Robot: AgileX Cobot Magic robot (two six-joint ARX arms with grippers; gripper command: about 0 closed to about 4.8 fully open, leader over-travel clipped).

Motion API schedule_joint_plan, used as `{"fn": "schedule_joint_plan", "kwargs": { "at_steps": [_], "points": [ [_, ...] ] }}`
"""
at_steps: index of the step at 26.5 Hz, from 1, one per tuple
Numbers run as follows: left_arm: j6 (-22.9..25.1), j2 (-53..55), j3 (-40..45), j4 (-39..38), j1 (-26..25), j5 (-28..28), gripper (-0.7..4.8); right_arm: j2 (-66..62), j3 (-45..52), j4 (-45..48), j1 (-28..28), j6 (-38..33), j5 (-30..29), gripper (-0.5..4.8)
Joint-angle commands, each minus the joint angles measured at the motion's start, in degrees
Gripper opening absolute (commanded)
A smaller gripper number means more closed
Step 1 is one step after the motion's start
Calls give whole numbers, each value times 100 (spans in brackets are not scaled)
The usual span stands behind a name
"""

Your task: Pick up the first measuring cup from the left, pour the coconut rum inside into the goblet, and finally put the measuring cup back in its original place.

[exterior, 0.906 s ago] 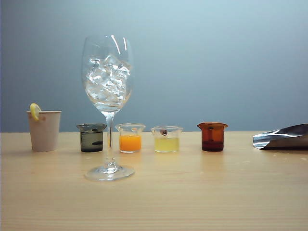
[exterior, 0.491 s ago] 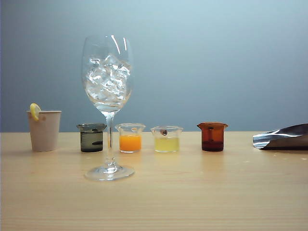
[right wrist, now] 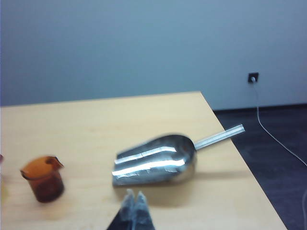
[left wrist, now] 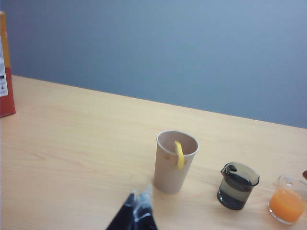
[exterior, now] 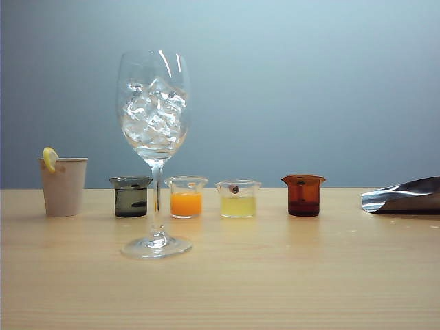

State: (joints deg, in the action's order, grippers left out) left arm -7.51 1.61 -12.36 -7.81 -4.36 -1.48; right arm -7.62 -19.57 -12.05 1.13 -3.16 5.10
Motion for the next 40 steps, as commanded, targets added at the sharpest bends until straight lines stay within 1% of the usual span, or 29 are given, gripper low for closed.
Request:
{"fn": "schedule_joint_plan", "kwargs": {
  "at_steps": [1,5,7,9,11,13,15,17,21,23,25,26,28,30,34,40],
  "points": [
    [-2,319,-369,-240,2,-26,-6,-544,-518,76,2,33,-256,-9],
    [2,920,-957,-282,4,-31,-6,-1198,-1150,221,4,48,-452,-9],
    [-7,1628,-1611,-269,31,-31,-6,-1613,-1602,647,7,85,-669,-9],
    [-2,2033,-1908,-70,111,-28,-6,-1784,-1827,804,9,81,-702,-9],
    [-2,2527,-2173,446,348,-37,-6,-2000,-2129,750,9,81,-909,-9],
    [2,2785,-2328,669,619,-33,-6,-2120,-2295,717,15,79,-940,-9],
    [4,3010,-2463,723,907,157,-6,-2227,-2450,717,57,79,-992,-9],
    [7,3274,-2566,745,1316,507,-6,-2374,-2649,610,214,79,-1040,-9],
    [33,3652,-2573,844,2004,1231,-6,-2745,-3012,221,638,83,-1032,-9],
    [157,3915,-2564,1010,2345,1574,-6,-2940,-3136,208,946,85,-997,-9],
    [297,4170,-2435,1458,2522,1797,-6,-3102,-3187,369,1239,90,-955,-9],
    [337,4271,-2350,1729,2531,1840,-6,-3169,-3204,446,1364,87,-896,-9],
    [435,4494,-2087,2448,2522,1816,-6,-3309,-3211,682,1652,90,-743,-9],
    [431,4651,-1882,2929,2529,1777,-6,-3405,-3211,844,1851,162,-734,-9],
    [457,5182,-1342,3901,2520,1298,-6,-3738,-3211,1086,2135,192,-739,-9],
    [439,6146,-1152,4376,2516,1285,-6,-4024,-3211,1285,2149,192,-789,-9]
  ]
}}
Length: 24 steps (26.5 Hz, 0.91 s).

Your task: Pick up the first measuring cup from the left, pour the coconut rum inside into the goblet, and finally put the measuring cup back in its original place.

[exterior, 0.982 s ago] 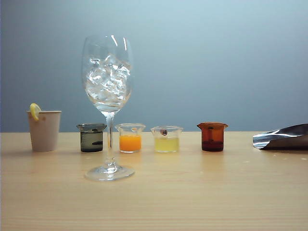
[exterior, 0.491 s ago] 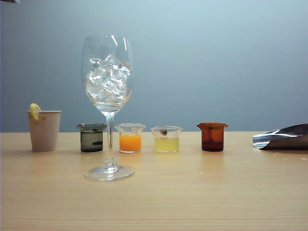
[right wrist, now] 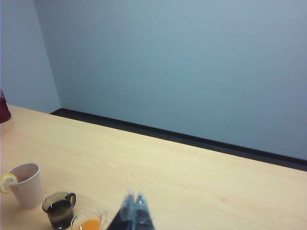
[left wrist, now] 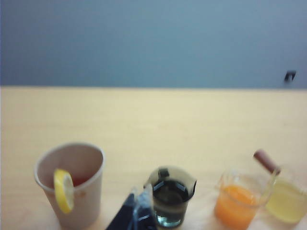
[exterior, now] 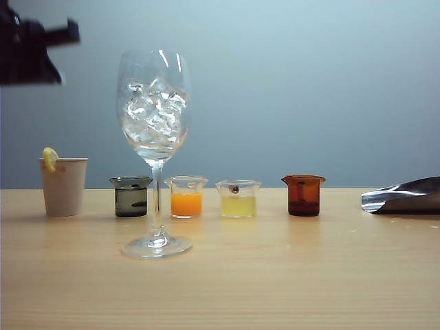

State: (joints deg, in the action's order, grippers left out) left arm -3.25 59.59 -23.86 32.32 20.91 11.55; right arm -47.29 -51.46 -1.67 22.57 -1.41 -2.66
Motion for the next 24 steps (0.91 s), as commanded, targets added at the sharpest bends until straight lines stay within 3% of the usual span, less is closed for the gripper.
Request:
{"fn": "schedule_joint_plan", "kwargs": {
  "at_steps": [1,14,24],
  "points": [
    [7,542,-2,549,-13,-20,-6,-76,-22,280,4,17,-24,-9],
    [83,3093,-4,3174,116,-48,-6,-404,-11,382,0,20,-372,-9],
    [-157,4262,-468,3209,116,-17,-6,-568,-9,361,-2,22,-367,-9]
  ]
}}
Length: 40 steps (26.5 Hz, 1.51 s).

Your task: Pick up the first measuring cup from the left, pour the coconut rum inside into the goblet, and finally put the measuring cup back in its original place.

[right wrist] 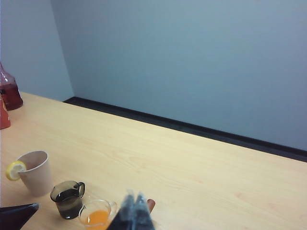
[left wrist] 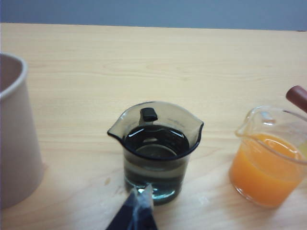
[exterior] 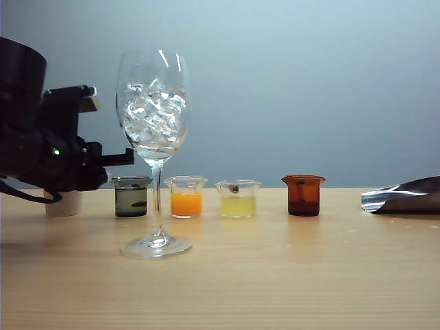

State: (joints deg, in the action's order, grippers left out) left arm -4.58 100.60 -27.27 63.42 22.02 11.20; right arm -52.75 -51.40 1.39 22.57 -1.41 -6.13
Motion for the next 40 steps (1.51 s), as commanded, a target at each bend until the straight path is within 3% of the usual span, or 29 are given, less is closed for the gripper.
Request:
{"fn": "schedule_joint_plan", "kwargs": {
  "at_steps": [1,11,12,16,20,21,40],
  "points": [
    [-39,256,-195,101,4,-13,-6,-55,-15,59,0,37,-24,-9],
    [-190,599,-341,85,4,-17,1,-240,-11,20,-2,50,-22,-9],
    [-190,610,-341,96,4,-68,22,-271,-7,17,-2,63,-24,-9],
    [-188,621,-350,96,4,-157,230,-334,-4,-9,-2,63,-24,-9],
    [-181,640,-372,94,2,-157,397,-363,-4,-4,-2,63,-37,-9],
    [-184,660,-393,94,2,-160,410,-365,-4,-9,-2,63,-59,-9],
    [-144,1587,-1377,35,-4,-42,402,-365,-2,-247,-2,186,-173,-9]
  ]
}}
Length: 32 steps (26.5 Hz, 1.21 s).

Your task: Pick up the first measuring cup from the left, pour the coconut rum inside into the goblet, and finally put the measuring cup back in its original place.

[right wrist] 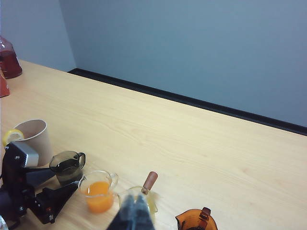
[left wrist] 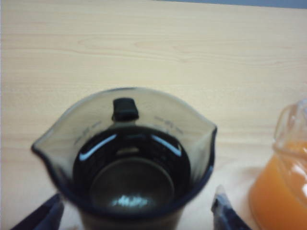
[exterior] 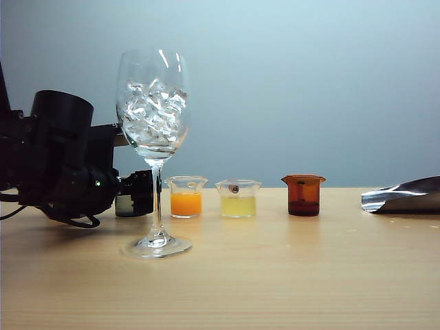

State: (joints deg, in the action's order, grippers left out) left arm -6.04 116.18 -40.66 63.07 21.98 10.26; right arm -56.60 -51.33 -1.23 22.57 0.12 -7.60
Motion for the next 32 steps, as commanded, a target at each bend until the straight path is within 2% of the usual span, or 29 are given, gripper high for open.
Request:
{"fn": "schedule_joint_plan", "kwargs": {
  "at_steps": [1,9,21,26,29,32],
  "points": [
    [0,33,-37,70,0,116,402,22,-9,13,-2,33,-26,-9],
    [-63,72,-181,87,0,457,403,24,48,20,-2,33,-155,-9],
    [-66,251,-448,83,0,452,403,26,72,33,0,31,-210,-9],
    [-79,315,-483,87,0,452,403,26,72,20,2,33,-516,-9],
    [-173,387,-551,83,0,450,403,26,72,-138,2,72,-1110,-9],
    [-170,424,-619,83,0,450,403,22,72,-562,7,348,-1460,-9]
  ]
}}
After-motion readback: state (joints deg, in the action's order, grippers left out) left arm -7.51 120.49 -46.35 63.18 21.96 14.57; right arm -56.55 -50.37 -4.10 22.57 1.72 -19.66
